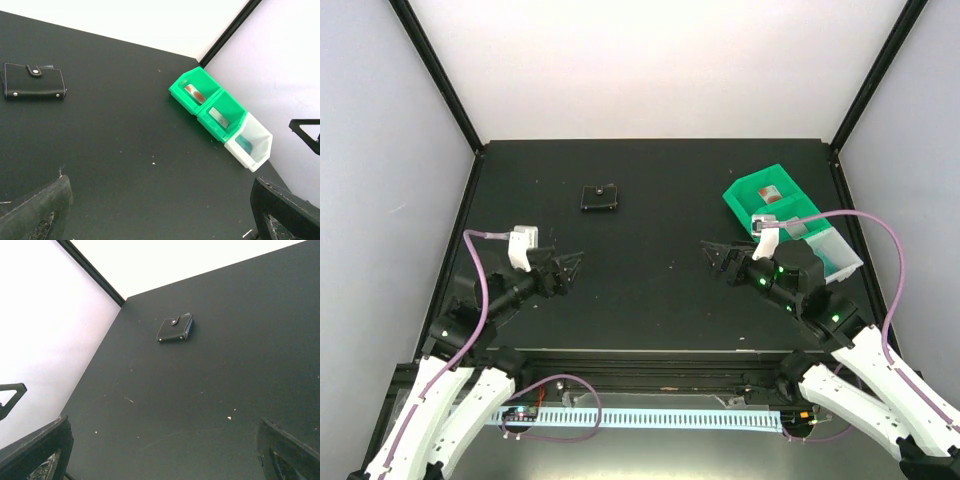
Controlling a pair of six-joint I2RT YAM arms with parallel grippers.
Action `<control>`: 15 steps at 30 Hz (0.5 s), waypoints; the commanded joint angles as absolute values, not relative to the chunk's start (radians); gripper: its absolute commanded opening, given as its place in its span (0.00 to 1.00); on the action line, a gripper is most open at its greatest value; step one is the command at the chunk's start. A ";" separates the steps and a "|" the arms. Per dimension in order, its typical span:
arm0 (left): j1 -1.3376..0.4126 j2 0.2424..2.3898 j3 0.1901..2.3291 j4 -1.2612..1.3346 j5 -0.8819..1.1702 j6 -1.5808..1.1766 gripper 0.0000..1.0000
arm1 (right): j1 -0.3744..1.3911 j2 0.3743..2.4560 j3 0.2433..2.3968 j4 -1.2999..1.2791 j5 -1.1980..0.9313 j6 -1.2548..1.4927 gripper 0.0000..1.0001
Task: Take the credit cards out of the card holder
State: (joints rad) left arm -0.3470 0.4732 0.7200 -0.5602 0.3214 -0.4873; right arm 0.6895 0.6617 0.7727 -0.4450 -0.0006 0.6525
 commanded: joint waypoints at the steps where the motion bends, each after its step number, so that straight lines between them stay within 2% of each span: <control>1: -0.341 0.477 0.712 -0.537 0.324 -0.486 0.99 | 0.698 0.650 0.759 -0.412 0.018 0.645 1.00; 9: -0.341 0.578 0.719 -0.559 0.220 -0.498 0.99 | 0.698 0.655 0.746 -0.391 0.004 0.643 1.00; 15: -0.339 0.756 0.741 -0.524 0.143 -0.527 0.99 | 0.698 0.657 0.741 -0.384 -0.018 0.637 1.00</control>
